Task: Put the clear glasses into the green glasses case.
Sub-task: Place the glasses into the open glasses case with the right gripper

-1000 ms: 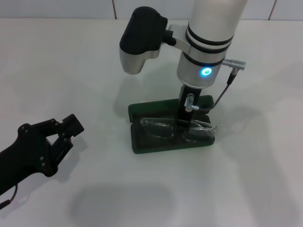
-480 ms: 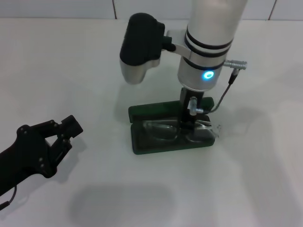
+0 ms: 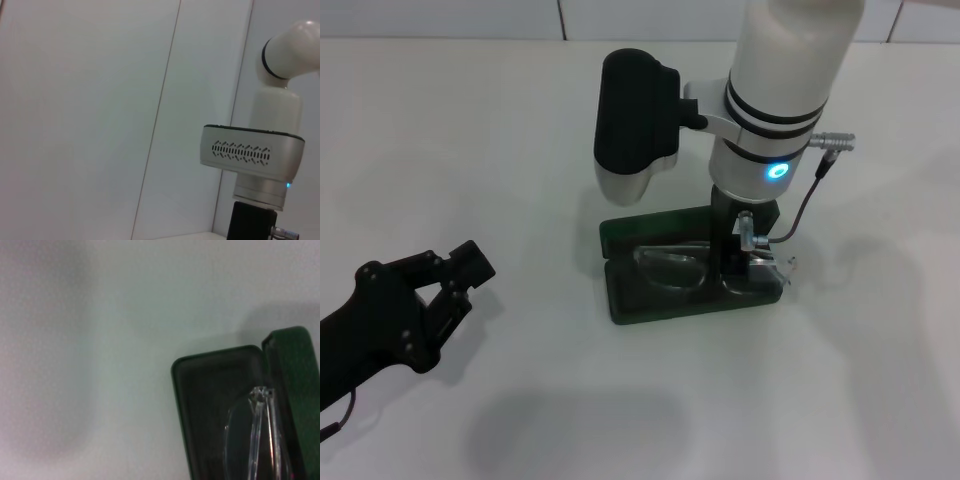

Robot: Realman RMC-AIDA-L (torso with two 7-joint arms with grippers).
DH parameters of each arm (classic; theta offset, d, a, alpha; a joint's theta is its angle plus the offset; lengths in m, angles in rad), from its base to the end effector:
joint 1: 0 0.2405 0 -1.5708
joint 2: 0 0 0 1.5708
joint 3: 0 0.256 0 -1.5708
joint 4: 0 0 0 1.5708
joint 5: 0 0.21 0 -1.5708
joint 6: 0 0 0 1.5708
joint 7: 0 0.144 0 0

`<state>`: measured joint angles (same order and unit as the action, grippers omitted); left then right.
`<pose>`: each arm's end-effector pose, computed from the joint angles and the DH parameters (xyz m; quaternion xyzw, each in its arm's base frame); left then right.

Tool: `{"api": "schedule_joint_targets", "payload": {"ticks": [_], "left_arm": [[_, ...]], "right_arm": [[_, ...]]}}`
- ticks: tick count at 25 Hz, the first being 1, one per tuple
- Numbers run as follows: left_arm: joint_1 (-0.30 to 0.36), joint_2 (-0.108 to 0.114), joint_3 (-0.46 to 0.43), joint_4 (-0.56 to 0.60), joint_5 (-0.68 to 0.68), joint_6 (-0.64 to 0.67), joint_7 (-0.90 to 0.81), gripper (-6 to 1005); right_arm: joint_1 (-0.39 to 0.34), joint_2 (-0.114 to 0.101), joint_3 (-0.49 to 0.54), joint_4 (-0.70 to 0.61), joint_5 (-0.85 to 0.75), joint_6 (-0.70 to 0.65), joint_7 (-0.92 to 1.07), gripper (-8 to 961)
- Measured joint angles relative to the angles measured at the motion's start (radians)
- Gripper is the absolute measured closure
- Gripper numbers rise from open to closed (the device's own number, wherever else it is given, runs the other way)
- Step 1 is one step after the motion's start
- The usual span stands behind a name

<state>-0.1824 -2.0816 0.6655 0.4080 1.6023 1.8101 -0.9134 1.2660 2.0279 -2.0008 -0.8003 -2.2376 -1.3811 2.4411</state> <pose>-0.3156 0.2113 0.0054 -0.8463 -0.1922 -0.4314 0.2464 0.0604 0.3684 -0.1046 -0.9413 0.0029 -0.3356 0.0359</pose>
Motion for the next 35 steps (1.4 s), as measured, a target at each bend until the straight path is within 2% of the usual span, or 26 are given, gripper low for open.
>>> {"api": "schedule_joint_targets", "payload": {"ticks": [9, 19, 31, 35], "left_arm": [[0.001, 0.0, -0.001, 0.0, -0.003, 0.0, -0.002, 864], [0.003, 0.006, -0.001, 0.0, -0.004, 0.0, -0.004, 865], [0.009, 0.003, -0.001, 0.0, -0.006, 0.0, 0.0, 865], [0.011, 0.001, -0.002, 0.0, -0.004, 0.0, -0.001, 865]], "right_arm": [[-0.025, 0.0, 0.04, -0.058, -0.041, -0.009, -0.01, 887], [-0.051, 0.0, 0.083, -0.136, -0.047, -0.079, -0.03, 890], [-0.076, -0.002, 0.129, -0.158, -0.052, -0.132, -0.16, 889], [-0.089, -0.001, 0.13, -0.182, -0.101, -0.131, -0.193, 889]]}}
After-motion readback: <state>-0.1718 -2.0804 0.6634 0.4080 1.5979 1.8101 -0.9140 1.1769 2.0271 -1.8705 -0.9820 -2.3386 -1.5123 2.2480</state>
